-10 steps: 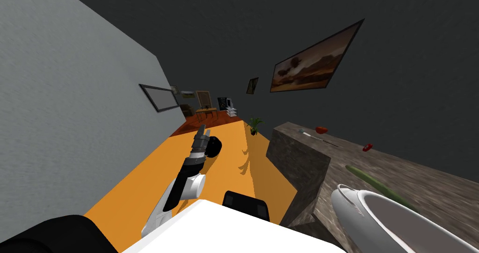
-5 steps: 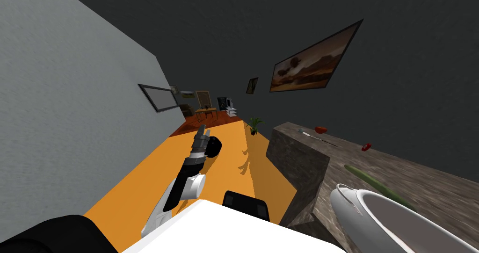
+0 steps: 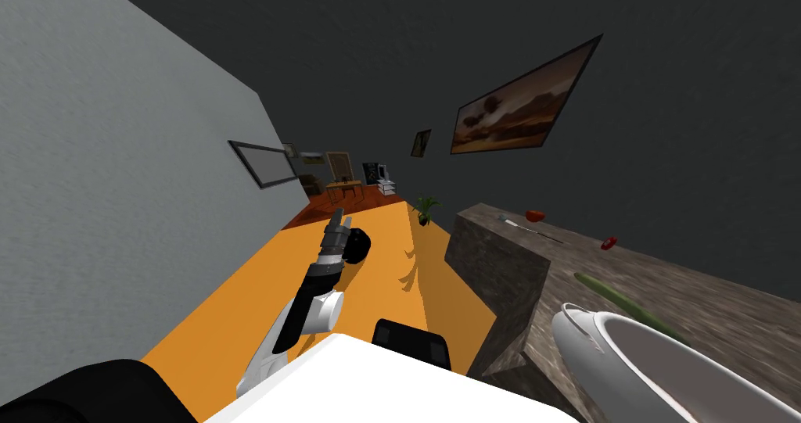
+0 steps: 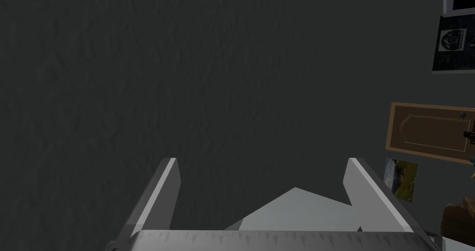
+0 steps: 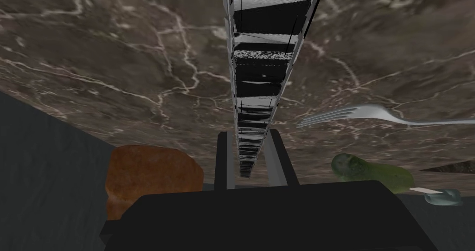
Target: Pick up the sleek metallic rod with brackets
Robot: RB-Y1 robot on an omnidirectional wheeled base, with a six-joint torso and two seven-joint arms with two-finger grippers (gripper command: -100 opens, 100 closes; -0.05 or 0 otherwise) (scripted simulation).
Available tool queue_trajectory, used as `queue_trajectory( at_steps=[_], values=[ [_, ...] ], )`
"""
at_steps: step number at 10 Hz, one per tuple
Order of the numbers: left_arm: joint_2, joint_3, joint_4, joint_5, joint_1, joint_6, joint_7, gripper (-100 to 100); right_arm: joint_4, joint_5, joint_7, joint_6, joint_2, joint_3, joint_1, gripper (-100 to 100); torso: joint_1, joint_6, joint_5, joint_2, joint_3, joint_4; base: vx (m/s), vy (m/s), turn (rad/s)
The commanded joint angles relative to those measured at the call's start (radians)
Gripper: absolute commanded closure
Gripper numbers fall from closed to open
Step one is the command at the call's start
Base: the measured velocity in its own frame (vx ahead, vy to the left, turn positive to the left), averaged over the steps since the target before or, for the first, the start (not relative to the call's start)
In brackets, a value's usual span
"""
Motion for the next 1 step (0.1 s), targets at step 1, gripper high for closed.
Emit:
queue_trajectory(
  at_steps=[1],
  values=[
    [0.0, 0.0, 0.0, 0.0, 0.0, 0.0, 0.0, 0, 0.0, 0.0, 0.0, 0.0, 0.0, 0.0, 0.0, 0, 0.0, 0.0, 0.0, 0.0, 0.0, 0.0, 0.0, 0.0, 0.0]
  ],
)
